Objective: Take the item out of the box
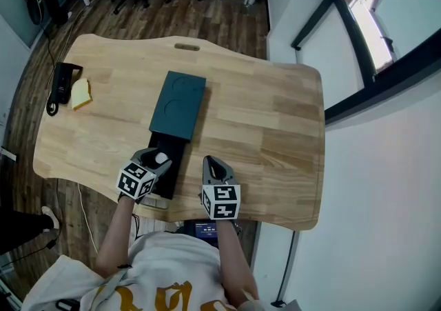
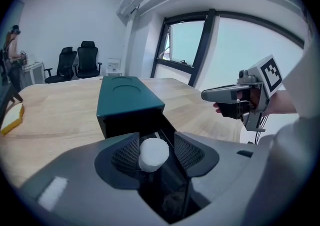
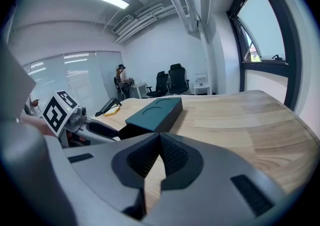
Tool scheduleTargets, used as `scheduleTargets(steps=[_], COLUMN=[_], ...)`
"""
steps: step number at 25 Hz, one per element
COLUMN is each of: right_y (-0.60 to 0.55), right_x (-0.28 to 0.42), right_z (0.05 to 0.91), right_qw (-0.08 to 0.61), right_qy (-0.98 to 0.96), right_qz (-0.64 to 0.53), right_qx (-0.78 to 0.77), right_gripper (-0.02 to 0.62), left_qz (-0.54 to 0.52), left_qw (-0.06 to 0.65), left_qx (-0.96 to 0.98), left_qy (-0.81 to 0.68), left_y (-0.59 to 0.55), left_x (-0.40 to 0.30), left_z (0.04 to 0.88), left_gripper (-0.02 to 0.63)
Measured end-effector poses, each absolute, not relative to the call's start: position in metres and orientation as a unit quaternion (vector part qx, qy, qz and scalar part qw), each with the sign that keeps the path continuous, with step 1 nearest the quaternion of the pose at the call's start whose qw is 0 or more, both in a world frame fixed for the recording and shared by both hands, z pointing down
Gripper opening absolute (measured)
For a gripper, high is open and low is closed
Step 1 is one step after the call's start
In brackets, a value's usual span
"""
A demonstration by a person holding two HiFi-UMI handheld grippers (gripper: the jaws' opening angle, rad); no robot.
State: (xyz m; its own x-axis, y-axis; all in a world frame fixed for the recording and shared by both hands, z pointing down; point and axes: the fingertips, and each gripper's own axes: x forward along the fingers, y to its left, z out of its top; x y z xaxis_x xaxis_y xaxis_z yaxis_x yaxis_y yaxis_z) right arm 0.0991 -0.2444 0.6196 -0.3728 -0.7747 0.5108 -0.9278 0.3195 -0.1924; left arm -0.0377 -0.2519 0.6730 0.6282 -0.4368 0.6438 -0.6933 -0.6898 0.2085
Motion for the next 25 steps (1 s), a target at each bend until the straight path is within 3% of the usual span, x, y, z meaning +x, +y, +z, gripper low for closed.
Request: scheduleTargets(steps=[15,25], right_y=[-0.247,-0.245], right_x=[0.092,0.093], right_z=[0.631,0.631], right_qw=[0.170,0.165], right_qy=[-0.798,-0.794], right_qz=[0.242,0.245], right_qx=[0.525,0.531], right_gripper=[0.005,0.005], left_qz=[0.323,0.320], left_qw=[0.200,0.224], left_qx=[0.870,0.861], left_qy=[-0.315,-0.327], left_y=[-0.249,-0.254], left_x=[-0.037,-0.041], left_z=[0.681,0.682], left_gripper=[0.201,0.186])
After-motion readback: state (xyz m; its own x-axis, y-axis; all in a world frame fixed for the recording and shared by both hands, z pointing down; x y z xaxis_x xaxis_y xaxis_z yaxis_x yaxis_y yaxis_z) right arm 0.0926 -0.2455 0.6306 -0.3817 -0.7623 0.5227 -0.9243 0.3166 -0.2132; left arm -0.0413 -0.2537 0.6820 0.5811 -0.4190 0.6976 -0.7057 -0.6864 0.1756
